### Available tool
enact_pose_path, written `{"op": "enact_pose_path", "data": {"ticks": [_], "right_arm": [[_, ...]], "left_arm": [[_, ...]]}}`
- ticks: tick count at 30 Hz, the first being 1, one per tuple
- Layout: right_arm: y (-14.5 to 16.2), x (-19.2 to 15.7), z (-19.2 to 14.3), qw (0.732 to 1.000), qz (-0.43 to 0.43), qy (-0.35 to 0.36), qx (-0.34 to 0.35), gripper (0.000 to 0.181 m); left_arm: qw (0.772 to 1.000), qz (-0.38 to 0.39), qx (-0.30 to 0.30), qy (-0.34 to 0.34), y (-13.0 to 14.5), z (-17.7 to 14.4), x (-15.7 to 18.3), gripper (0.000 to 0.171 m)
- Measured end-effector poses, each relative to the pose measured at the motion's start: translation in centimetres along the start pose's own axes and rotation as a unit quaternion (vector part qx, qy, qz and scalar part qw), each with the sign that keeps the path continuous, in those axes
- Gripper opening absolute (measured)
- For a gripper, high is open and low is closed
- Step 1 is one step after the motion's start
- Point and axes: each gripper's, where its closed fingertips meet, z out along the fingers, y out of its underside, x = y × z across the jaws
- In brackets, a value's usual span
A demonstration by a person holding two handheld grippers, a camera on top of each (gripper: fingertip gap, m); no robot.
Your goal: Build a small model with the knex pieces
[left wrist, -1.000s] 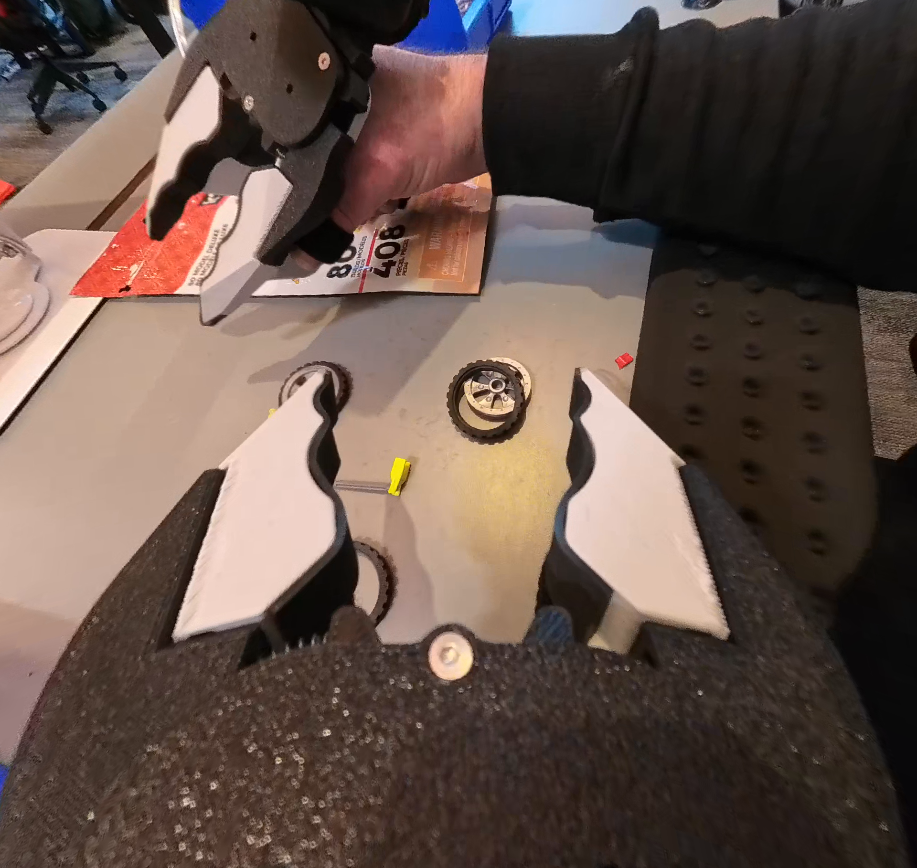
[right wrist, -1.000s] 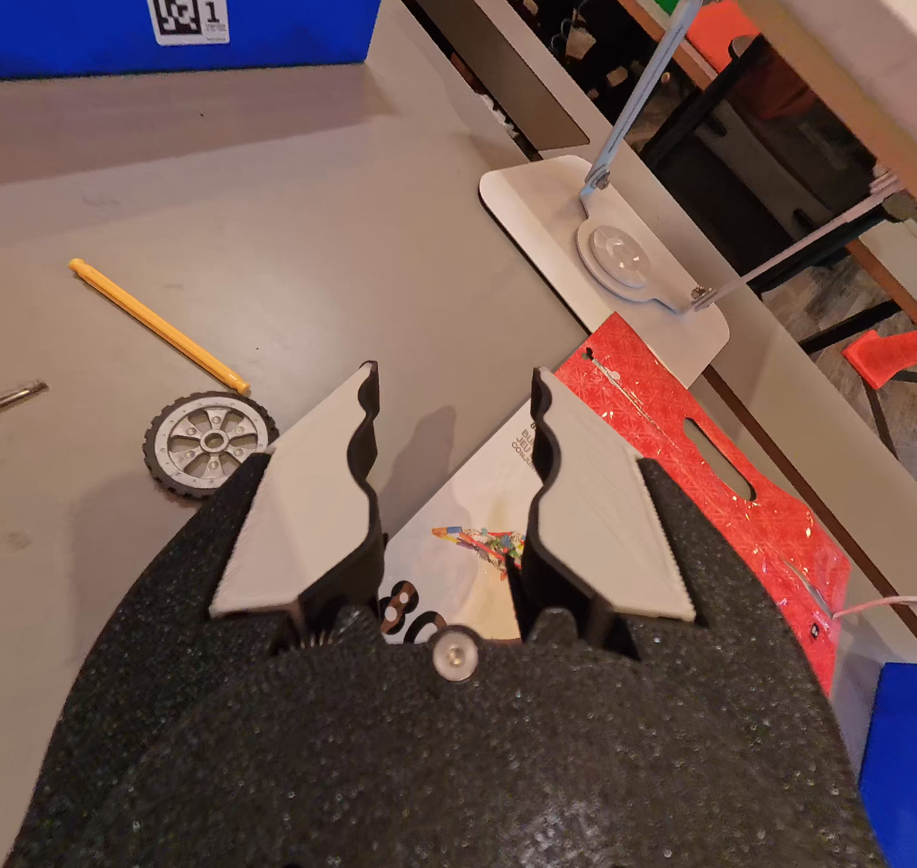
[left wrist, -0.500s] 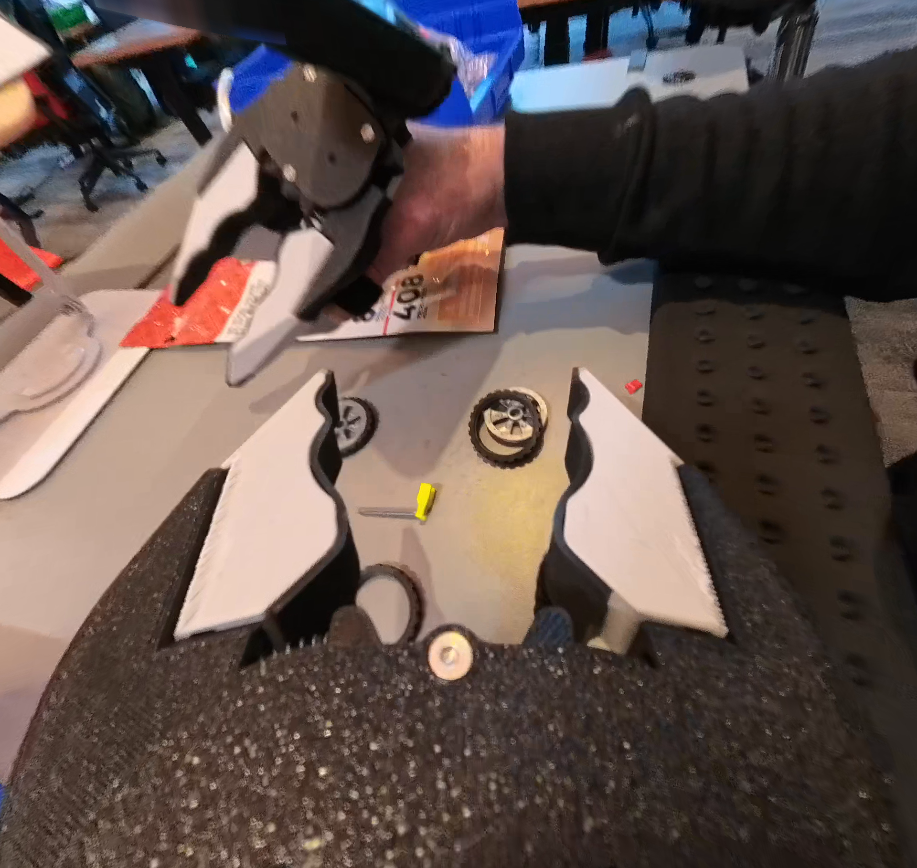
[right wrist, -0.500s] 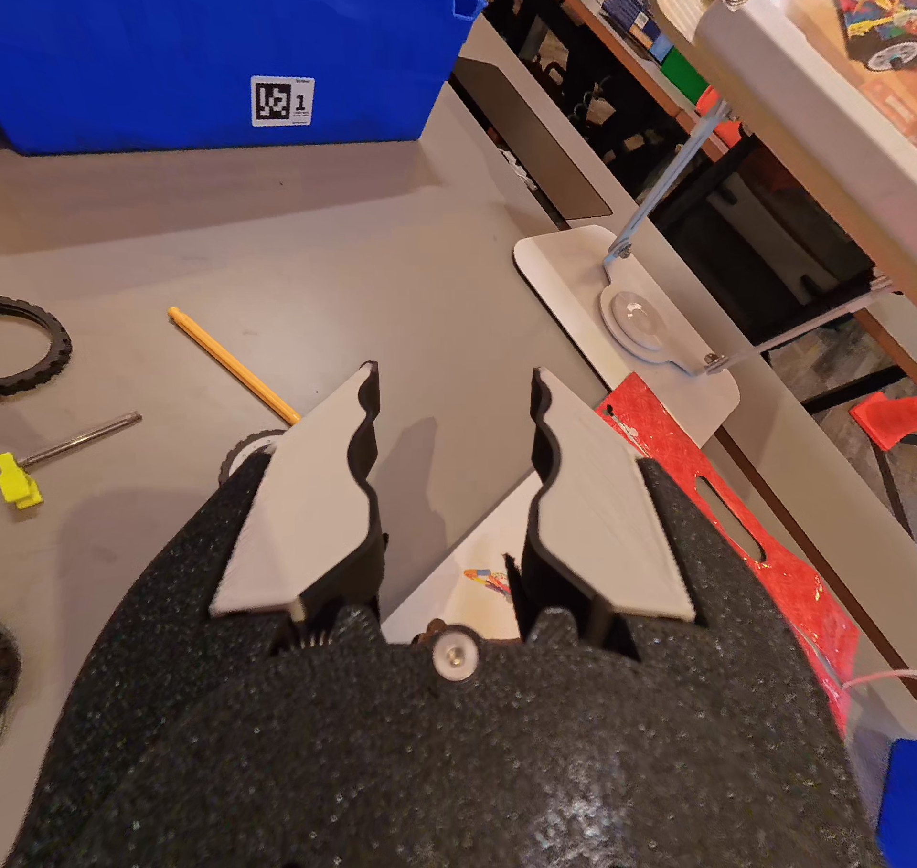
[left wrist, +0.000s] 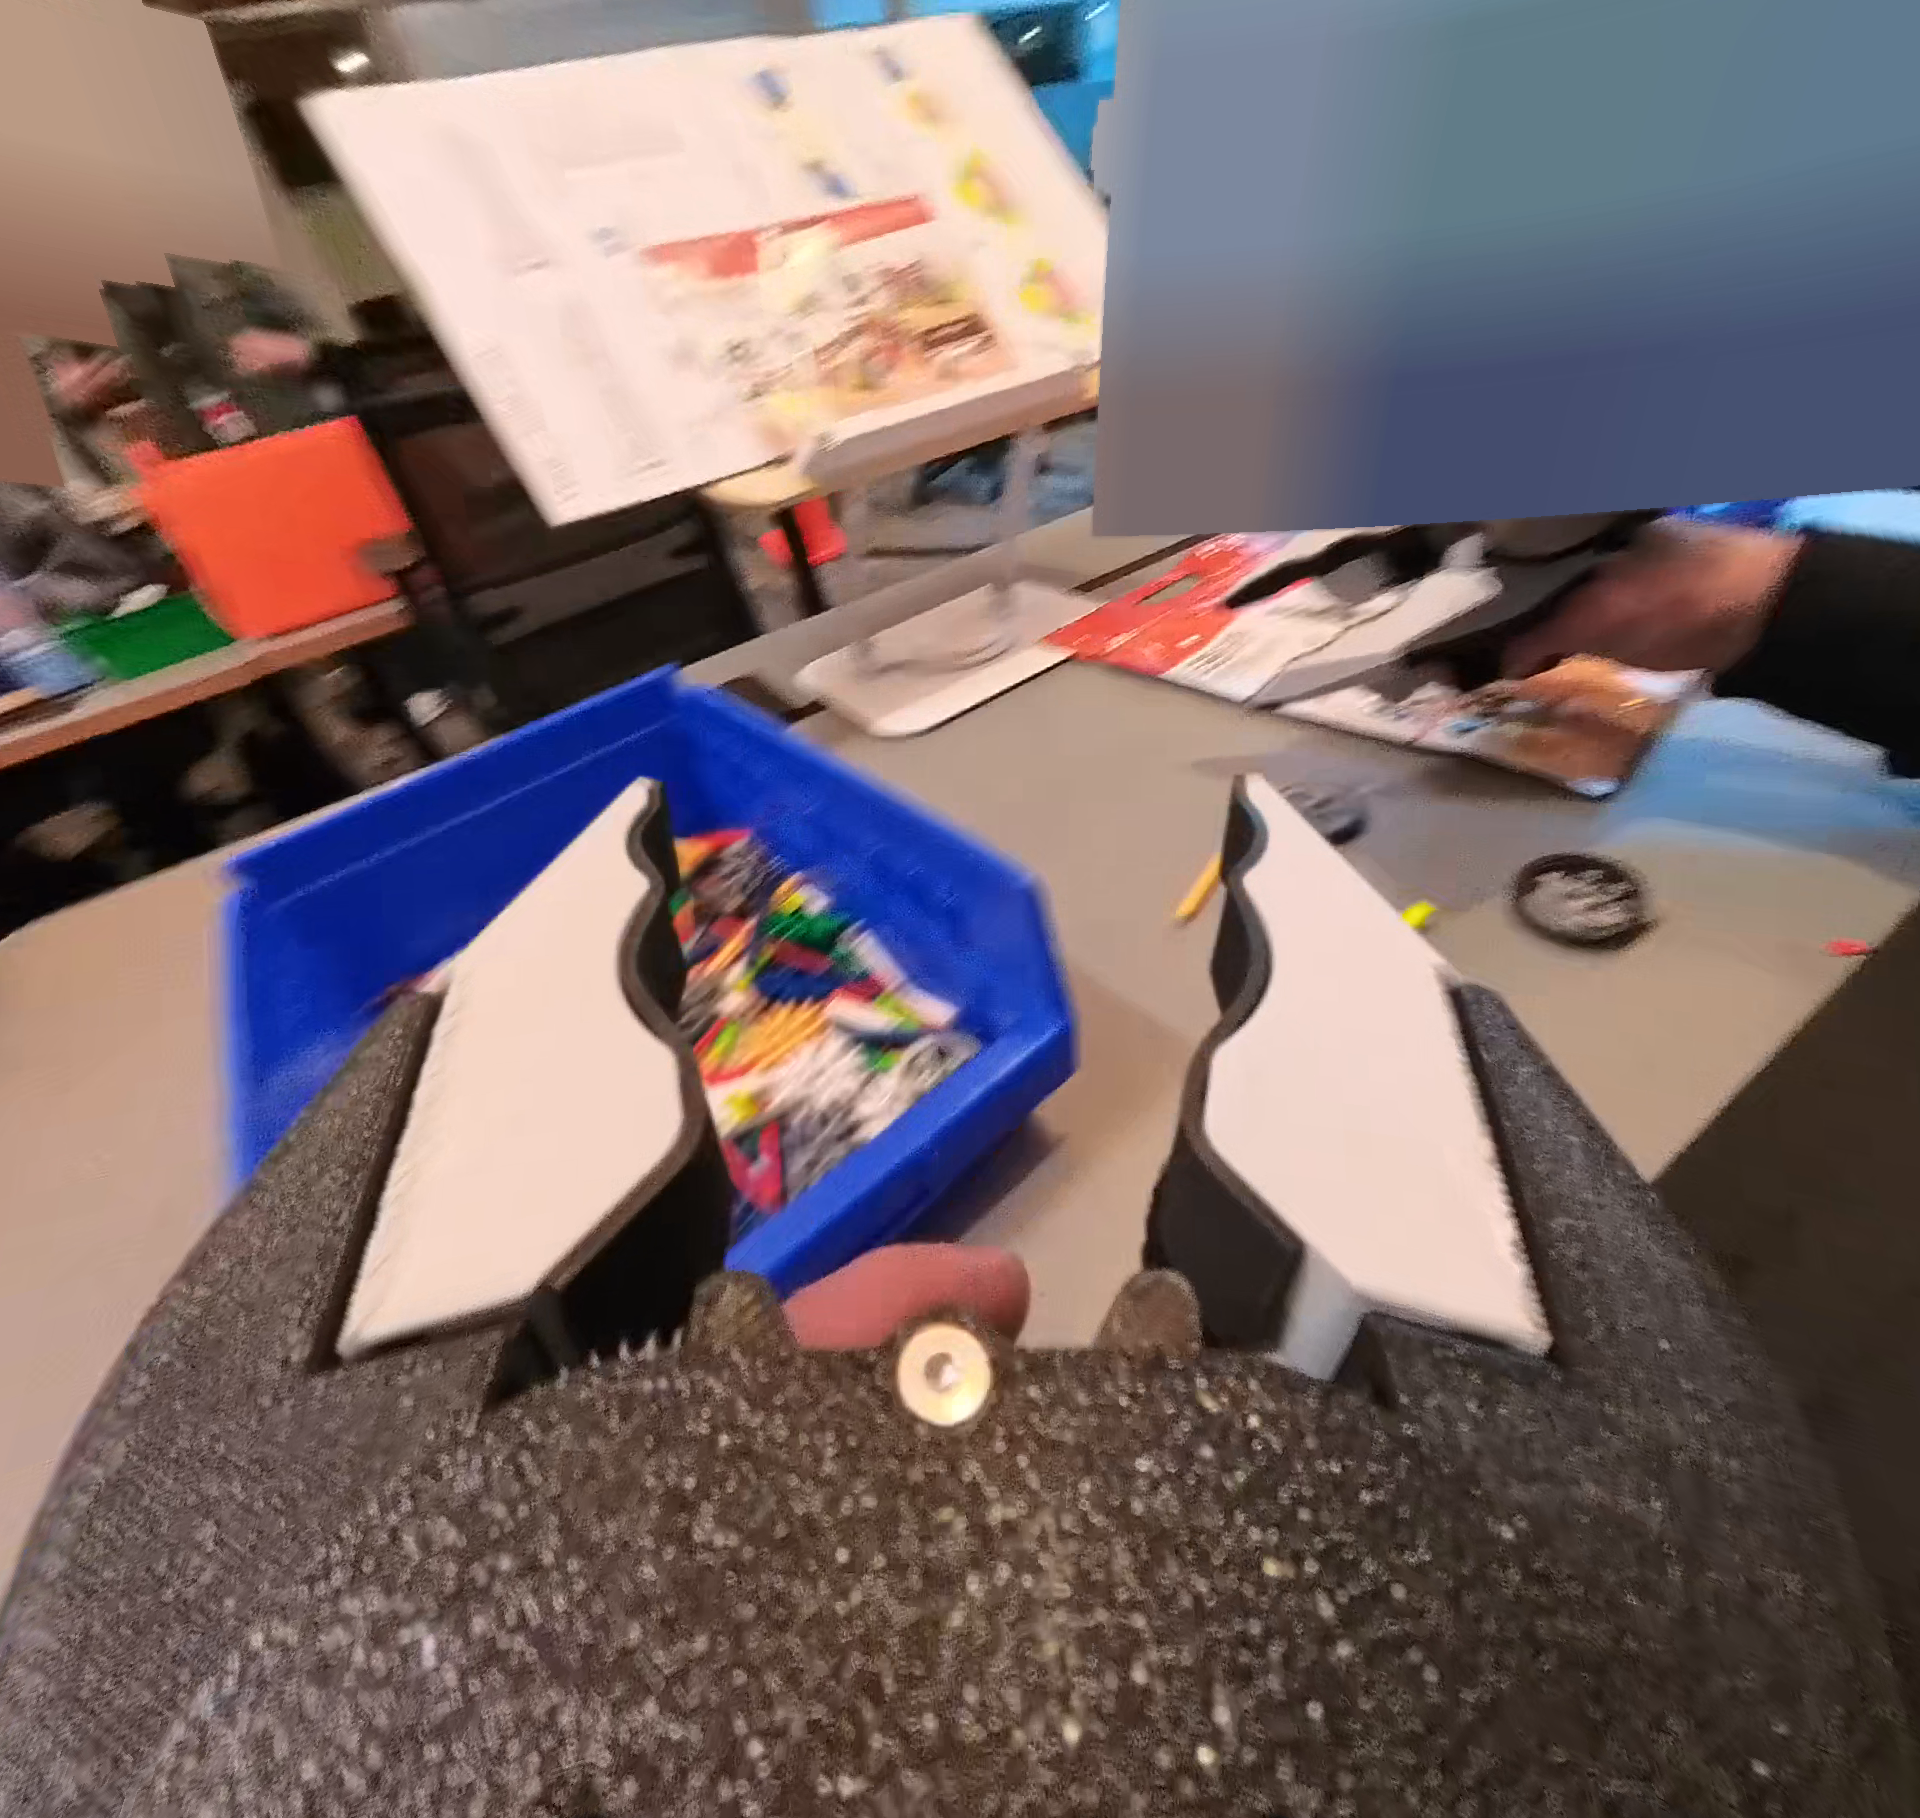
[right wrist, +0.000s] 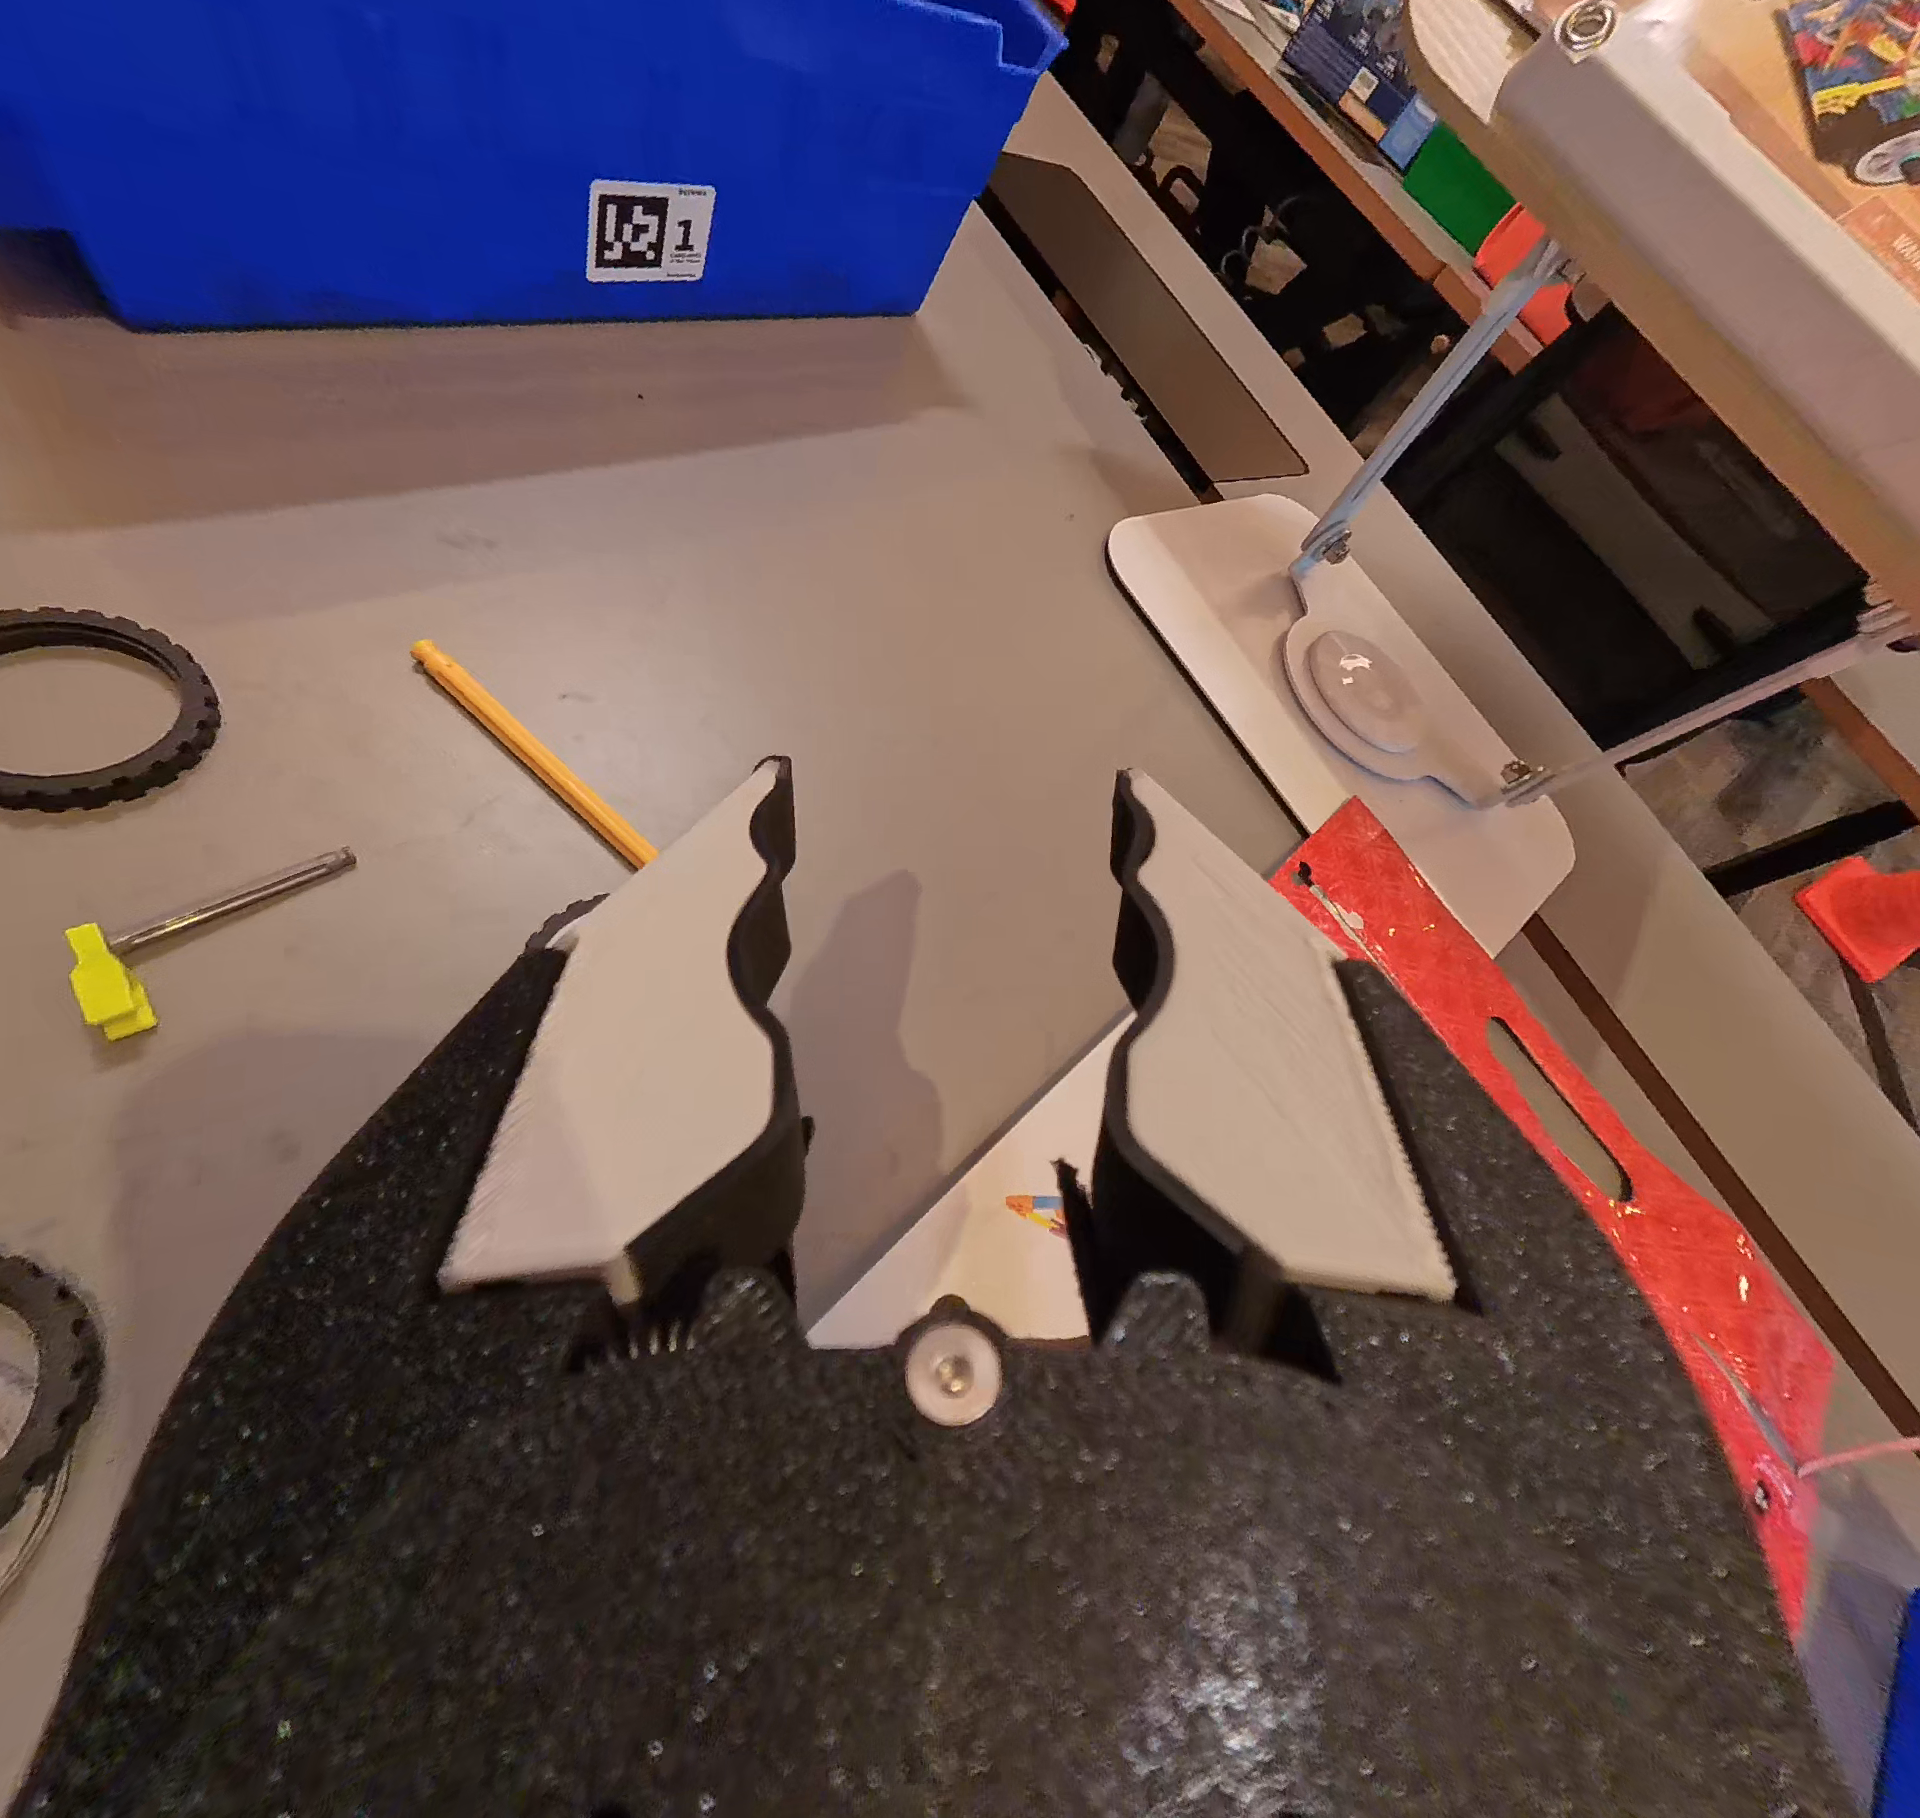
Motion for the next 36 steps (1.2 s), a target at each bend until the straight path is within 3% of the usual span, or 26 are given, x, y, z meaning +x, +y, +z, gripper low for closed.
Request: {"op": "enact_pose_path", "data": {"ticks": [4, 13, 26, 36], "right_arm": [[-0.2, -0.1, -0.3, 1.0, -0.005, 0.0, 0.004, 0.062], [0.5, -0.1, -0.2, 1.0, -0.009, -0.003, -0.006, 0.062], [1.4, -0.2, 0.0, 1.0, -0.006, -0.01, -0.018, 0.062], [1.7, -0.1, 0.0, 1.0, -0.004, -0.01, -0.02, 0.062]], "left_arm": [[0.995, -0.034, -0.046, -0.081, 3.7, -3.5, -4.9, 0.115], [0.982, -0.052, -0.128, -0.132, 9.7, -4.8, -8.1, 0.128], [0.976, -0.064, -0.141, -0.15, 11.1, -5.4, -10.8, 0.131], [0.977, -0.066, -0.152, -0.134, 11.7, -5.2, -10.7, 0.14]]}}
